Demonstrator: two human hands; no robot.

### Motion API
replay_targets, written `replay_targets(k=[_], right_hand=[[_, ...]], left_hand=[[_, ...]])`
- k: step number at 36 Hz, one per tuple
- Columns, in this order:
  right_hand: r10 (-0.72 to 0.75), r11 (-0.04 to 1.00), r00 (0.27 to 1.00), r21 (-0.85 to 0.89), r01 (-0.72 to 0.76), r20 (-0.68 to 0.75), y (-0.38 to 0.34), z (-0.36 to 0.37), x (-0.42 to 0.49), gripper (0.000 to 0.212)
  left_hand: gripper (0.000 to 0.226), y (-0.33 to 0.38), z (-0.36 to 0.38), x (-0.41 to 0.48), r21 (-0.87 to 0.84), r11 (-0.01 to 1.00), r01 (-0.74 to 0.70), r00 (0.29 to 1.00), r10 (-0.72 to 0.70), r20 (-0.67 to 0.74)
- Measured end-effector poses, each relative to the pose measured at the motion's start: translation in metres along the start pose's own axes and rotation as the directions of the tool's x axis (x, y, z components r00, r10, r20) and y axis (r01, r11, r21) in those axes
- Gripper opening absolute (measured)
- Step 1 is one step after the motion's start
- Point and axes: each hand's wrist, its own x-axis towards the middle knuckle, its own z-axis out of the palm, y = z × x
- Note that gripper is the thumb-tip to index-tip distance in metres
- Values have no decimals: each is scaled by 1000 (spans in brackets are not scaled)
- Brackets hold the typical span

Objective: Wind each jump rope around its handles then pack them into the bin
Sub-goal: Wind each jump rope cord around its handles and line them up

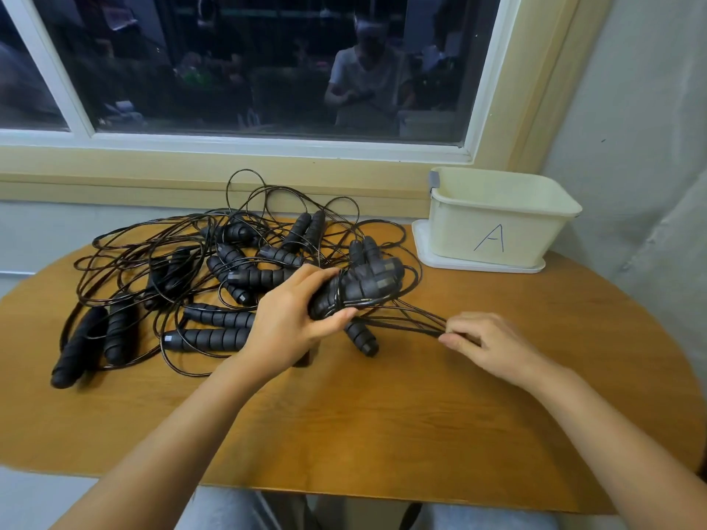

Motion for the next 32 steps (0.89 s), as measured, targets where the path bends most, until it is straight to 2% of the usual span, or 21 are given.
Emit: replay_targets(k=[3, 9, 13, 15, 18, 21, 23, 27, 29, 32], right_hand=[[63, 991, 997, 111, -68, 49, 3, -2, 3, 25], [133, 961, 989, 235, -145, 68, 6, -9, 13, 30], [179, 942, 982, 278, -189, 63, 6, -17, 28, 40], [195, 939, 978, 276, -207, 69, 4, -20, 39, 42], [209, 945, 977, 251, -211, 37, -3, -29, 57, 26], [183, 972, 983, 154, -177, -24, -18, -39, 74, 27], [153, 985, 985, 98, -145, -79, -30, -46, 83, 28], [77, 996, 983, 51, -69, -168, -55, -54, 88, 29], [47, 999, 985, 19, -44, -166, -72, -54, 84, 29], [13, 999, 989, -33, -18, -146, -93, -47, 71, 29]], left_hand=[[68, -4, 1, 0, 3, 1000, -16, 1000, 16, -4], [65, -5, 0, -1, 1, 997, -82, 997, 82, 3], [67, 1, 0, 0, 54, 977, -204, 978, 201, 63], [70, 7, 1, 0, 127, 946, -297, 952, 283, 117], [71, 18, 6, 0, 240, 867, -437, 897, 403, 179], [71, 23, 11, -1, 365, 772, -520, 853, 456, 252], [71, 24, 14, -3, 449, 716, -534, 845, 448, 291], [71, 21, 21, -2, 585, 651, -484, 875, 349, 335], [73, 16, 24, 0, 675, 604, -424, 905, 260, 335], [74, 24, 24, 5, 763, 579, -287, 946, 46, 321]])
